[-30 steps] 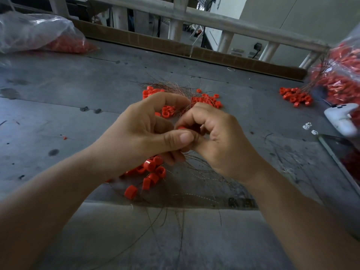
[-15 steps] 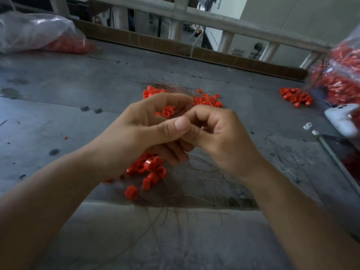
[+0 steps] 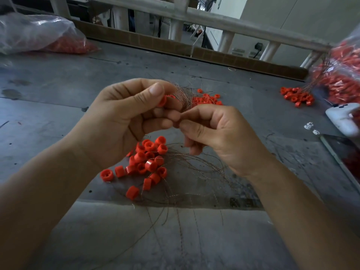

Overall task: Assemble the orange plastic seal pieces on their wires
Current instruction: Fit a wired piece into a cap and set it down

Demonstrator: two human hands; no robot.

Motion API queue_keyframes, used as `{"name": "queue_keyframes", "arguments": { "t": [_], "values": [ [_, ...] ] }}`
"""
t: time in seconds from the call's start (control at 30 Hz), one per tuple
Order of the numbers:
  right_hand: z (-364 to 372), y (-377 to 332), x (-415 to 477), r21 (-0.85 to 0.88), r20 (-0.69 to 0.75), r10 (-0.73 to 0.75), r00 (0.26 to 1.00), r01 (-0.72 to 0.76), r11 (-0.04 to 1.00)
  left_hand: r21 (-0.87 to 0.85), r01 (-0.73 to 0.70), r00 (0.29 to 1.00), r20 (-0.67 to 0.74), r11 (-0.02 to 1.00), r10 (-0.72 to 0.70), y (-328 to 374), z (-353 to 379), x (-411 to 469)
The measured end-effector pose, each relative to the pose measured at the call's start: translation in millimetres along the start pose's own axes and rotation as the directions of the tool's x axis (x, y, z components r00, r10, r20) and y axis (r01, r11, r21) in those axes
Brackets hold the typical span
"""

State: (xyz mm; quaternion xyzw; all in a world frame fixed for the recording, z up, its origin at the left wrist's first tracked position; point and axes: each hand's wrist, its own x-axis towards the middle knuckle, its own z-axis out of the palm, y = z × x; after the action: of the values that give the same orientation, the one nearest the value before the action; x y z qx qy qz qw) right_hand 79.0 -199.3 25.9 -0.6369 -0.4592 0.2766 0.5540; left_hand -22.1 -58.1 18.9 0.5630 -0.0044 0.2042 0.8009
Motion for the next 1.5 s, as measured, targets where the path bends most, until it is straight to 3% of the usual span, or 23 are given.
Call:
{"name": "queue_keyframes", "arguments": {
  "t": [0.2, 0.4, 0.5, 0.63, 0.8, 0.97, 1.03, 1.13, 1.3, 1.5],
  "values": [
    [-12, -4, 1, -0.099, -0.117, -0.031, 0.993, 0.019, 0.995, 0.136, -0.008, 0.997, -0.070, 0.991, 0.018, 3, -1, 0],
    [-22, -7, 1, -0.235, -0.099, -0.042, 0.994, 0.018, 0.972, 0.370, 0.014, 0.980, -0.191, 0.929, 0.061, 7, -13, 5],
    [-24, -1, 3, -0.443, -0.096, -0.011, 0.995, -0.033, 0.896, 0.652, 0.048, 0.977, -0.188, 0.757, 0.100, 4, -21, 6],
    [-22, 7, 6, -0.594, -0.061, 0.086, 0.994, -0.105, 0.798, 0.822, 0.174, 0.981, -0.194, 0.543, -0.020, -1, -26, 6],
    [-22, 12, 6, -0.699, -0.021, 0.161, 0.987, -0.129, 0.703, 0.875, 0.232, 0.973, -0.206, 0.426, -0.107, -6, -28, 7],
    [-23, 12, 6, -0.716, -0.016, 0.175, 0.984, -0.134, 0.686, 0.864, 0.245, 0.957, -0.287, 0.440, 0.030, -9, -33, 11],
    [-25, 11, 7, -0.710, -0.039, 0.154, 0.987, -0.136, 0.691, 0.900, 0.198, 0.960, -0.258, 0.388, 0.108, -11, -35, 14],
    [-29, 10, 8, -0.673, -0.145, 0.080, 0.986, -0.158, 0.722, 0.965, 0.172, 0.965, -0.205, 0.196, 0.163, -18, -38, 19],
    [-38, 11, 10, -0.612, -0.368, -0.059, 0.928, -0.194, 0.766, 0.983, 0.138, 0.985, -0.150, 0.124, 0.088, -30, -37, 28],
    [-45, 12, 12, -0.580, -0.489, -0.152, 0.859, -0.190, 0.792, 0.989, 0.134, 0.991, -0.134, 0.057, -0.004, -38, -43, 33]
  ]
}}
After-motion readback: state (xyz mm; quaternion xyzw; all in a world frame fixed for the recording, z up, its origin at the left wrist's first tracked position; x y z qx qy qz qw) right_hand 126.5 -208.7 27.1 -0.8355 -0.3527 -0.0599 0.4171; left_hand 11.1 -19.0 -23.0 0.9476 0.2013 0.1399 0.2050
